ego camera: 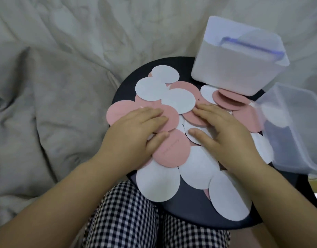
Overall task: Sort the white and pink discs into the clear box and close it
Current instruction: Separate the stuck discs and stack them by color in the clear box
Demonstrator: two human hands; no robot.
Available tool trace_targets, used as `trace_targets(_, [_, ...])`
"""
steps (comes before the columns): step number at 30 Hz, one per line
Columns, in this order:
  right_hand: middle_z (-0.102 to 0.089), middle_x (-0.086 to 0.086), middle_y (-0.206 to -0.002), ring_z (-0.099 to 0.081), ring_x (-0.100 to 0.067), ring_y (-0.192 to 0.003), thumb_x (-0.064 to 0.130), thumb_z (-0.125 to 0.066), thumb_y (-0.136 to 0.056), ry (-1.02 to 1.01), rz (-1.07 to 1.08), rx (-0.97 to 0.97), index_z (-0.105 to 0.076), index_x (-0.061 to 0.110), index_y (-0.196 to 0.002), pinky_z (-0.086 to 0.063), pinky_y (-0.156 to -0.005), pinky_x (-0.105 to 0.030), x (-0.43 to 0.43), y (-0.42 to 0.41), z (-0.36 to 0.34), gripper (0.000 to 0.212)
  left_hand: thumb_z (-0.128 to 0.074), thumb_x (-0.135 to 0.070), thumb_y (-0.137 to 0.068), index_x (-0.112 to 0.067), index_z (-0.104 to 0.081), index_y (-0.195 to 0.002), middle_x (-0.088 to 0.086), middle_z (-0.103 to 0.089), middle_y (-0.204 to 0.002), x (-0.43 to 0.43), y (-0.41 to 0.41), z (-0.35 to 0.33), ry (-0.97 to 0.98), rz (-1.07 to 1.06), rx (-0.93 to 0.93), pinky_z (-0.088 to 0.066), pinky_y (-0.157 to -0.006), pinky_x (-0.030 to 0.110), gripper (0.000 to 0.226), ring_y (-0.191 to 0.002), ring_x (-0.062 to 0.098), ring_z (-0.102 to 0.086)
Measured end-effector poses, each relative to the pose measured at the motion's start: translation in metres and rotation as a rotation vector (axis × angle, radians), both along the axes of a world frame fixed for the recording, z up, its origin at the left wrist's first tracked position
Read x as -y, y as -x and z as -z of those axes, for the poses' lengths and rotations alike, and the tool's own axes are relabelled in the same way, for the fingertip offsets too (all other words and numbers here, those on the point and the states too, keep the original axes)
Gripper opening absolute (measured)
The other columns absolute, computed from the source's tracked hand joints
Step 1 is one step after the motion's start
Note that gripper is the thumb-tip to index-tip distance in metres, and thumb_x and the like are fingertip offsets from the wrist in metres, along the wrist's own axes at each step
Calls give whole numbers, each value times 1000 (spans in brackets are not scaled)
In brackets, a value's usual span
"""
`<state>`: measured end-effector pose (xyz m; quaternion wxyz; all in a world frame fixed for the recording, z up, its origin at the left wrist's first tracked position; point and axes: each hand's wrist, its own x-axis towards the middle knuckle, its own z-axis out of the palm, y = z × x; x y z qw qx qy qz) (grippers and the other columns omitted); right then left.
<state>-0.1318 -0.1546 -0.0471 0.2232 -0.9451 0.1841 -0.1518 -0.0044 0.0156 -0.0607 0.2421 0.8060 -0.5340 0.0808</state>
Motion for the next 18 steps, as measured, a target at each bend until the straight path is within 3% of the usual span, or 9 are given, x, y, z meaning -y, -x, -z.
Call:
trace_targets(7, [-58,13,-127,-52,-8,-120,27,-66,-83,65,-22,57,-64,22,-117,-39,-94,-21,0,8,-7,34,-42,-38,-85,-12,-72,-96,3,-73,-99,-1,1,-10,9,43,60,-58,-66,40,41,-85,22,-70])
trace_targets(9, [-64,10,-121,-58,-13,-114,21,-66,-84,77,-25,96,-67,19,-113,-46,-92,-29,-1,11,-9,29,-41,-35,-86,-15,-73,-91,2,-74,-85,-1,1,-13,78,26,70,-56,-54,35,37,-69,23,-69])
trace_targets(11, [-67,7,-114,-61,-16,-107,14,-63,-85,95,-21,111,-68,18,-110,-47,-89,-28,-2,14,-14,26,-41,-33,-89,-17,-74,-87,2,-71,-70,0,1,-14,149,-18,88,-51,-46,33,37,-57,25,-63])
trace_targets(15, [-68,3,-91,-61,-13,-91,29,-56,-85,145,6,270,-72,20,-96,-47,-76,-24,-6,20,-29,22,-35,-42,-93,-20,-71,-94,-1,-72,-77,-1,2,-26,288,-79,13,-51,-55,38,42,-67,23,-64])
trace_targets(16, [-66,8,-85,-60,-7,-85,33,-56,-84,80,35,333,-71,25,-92,-46,-73,-18,-9,23,-34,19,-35,-43,-93,-20,-70,-96,-3,-72,-78,-2,4,-31,339,-92,-23,-51,-59,35,42,-69,18,-64])
trace_targets(18, [-64,18,-82,-60,-4,-80,28,-63,-83,-156,122,383,-65,32,-86,-46,-68,-12,-14,30,-44,5,-45,-34,-93,-17,-70,-94,-11,-68,-73,-6,12,-41,498,-129,-102,-46,-62,17,30,-66,8,-58])
